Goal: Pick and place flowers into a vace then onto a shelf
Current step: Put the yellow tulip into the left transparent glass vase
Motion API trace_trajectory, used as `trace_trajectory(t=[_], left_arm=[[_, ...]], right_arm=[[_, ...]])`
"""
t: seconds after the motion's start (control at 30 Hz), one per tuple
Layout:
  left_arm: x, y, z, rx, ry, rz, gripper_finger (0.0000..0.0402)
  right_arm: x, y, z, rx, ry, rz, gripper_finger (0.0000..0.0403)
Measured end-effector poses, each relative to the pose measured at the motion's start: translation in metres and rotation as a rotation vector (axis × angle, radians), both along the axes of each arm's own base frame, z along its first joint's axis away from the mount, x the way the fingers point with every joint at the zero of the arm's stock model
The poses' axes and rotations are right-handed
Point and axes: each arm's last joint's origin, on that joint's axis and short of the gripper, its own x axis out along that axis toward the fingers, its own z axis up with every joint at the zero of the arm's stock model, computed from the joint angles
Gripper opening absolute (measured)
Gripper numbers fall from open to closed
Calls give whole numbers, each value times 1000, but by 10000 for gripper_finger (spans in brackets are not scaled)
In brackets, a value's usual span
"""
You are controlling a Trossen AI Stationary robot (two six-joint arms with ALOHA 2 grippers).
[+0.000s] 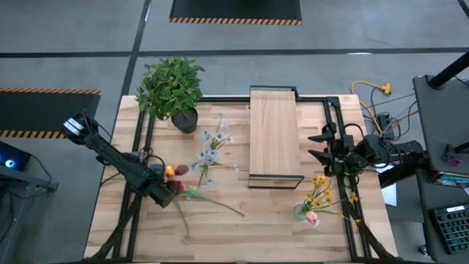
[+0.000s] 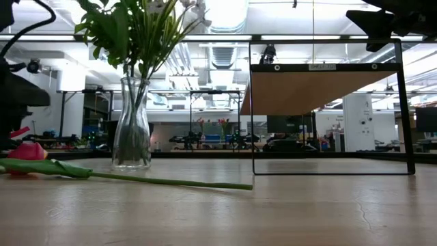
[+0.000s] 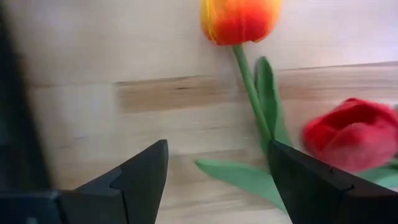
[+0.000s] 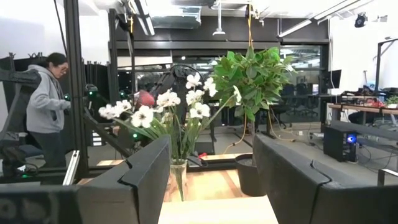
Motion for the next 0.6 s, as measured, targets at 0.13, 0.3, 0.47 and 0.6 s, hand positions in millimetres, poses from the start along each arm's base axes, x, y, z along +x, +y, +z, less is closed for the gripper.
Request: trace_trajectory(t=[0.13, 0.3, 0.47, 0.6], left_arm=[[2, 0, -5, 14, -75, 7, 258], [5, 0, -3, 33, -102, 10, 258], [6, 0, -7, 65, -127, 16, 258], [7, -1, -14, 90, -92, 23, 258]], right_arm=[[0, 0, 0, 0, 0, 0, 219], [0, 0, 0, 2, 0, 0, 219], [0, 0, 0, 2, 0, 0, 219], [0, 0, 0, 2, 0, -1, 219]])
